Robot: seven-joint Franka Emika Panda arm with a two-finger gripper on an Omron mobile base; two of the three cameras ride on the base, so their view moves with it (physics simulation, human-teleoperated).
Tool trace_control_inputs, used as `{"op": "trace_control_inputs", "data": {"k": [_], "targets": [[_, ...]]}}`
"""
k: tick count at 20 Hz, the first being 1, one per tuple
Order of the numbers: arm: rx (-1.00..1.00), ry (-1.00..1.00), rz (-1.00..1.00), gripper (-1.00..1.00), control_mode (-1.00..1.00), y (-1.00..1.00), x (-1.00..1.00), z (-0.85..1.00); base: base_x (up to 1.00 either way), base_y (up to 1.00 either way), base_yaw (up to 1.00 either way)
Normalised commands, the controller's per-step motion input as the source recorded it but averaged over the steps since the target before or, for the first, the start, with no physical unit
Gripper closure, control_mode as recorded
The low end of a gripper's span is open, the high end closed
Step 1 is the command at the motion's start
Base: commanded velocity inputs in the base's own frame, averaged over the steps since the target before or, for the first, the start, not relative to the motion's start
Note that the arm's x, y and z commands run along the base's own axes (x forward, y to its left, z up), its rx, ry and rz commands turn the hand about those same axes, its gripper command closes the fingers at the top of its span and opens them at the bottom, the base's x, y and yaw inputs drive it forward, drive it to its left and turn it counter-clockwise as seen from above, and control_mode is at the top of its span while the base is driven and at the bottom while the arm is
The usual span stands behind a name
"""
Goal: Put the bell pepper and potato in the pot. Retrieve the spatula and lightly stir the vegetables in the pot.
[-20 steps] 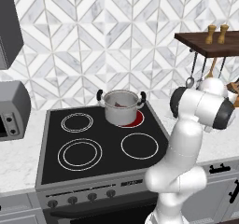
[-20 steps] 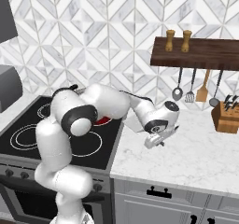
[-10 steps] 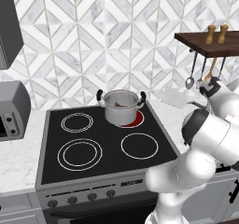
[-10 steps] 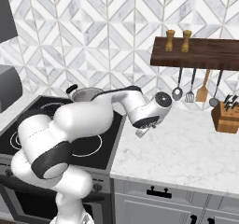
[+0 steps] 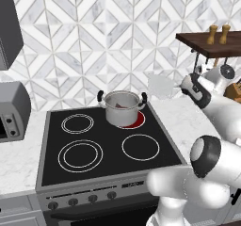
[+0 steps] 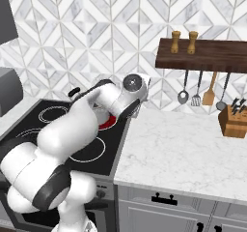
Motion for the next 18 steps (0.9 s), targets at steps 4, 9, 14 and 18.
{"op": "trace_control_inputs", "data": {"k": [4,9,14,18], "targets": [[-0.59,-0.31,0.01,1.0,-1.0,0.72,0.99,0.47,0.0,0.0,0.0],[-0.64,-0.27,0.0,1.0,-1.0,0.57,1.0,0.23,0.0,0.0,0.0],[-0.57,-0.21,0.0,1.0,-1.0,0.85,0.66,0.25,0.0,0.0,0.0],[-0.39,-0.09,0.0,1.0,-1.0,1.0,0.34,0.5,0.0,0.0,0.0]]}}
